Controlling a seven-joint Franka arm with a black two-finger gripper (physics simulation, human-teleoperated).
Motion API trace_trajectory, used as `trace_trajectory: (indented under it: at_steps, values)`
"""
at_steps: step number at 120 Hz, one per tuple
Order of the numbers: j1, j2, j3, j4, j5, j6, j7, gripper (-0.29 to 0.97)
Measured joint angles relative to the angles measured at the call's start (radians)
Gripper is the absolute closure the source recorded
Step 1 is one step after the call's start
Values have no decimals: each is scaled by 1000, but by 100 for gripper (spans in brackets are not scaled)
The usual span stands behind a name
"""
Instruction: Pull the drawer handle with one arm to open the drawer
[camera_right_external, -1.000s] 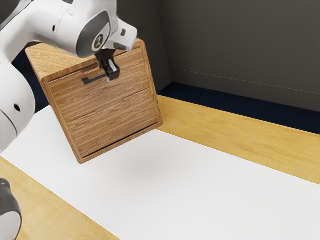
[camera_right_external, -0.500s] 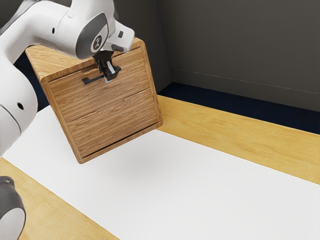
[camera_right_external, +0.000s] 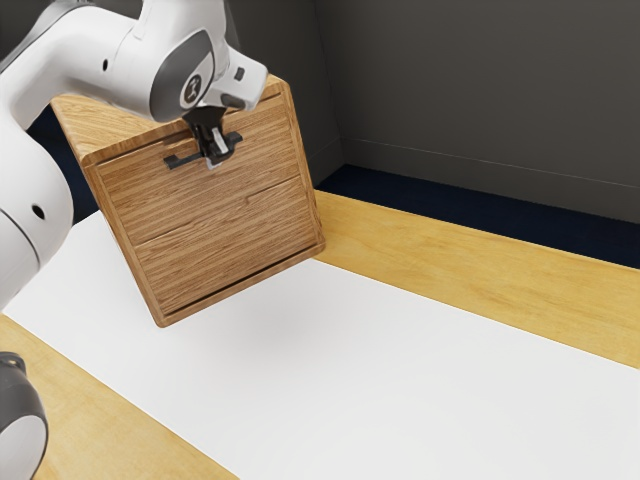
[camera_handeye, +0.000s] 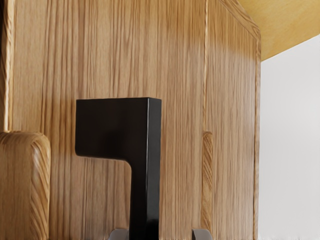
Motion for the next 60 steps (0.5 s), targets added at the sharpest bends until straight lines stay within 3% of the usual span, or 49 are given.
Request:
trace_trajectory:
  at_steps: [60]
  values:
    - [-48,-86,1,-89,4,2,-3,63]
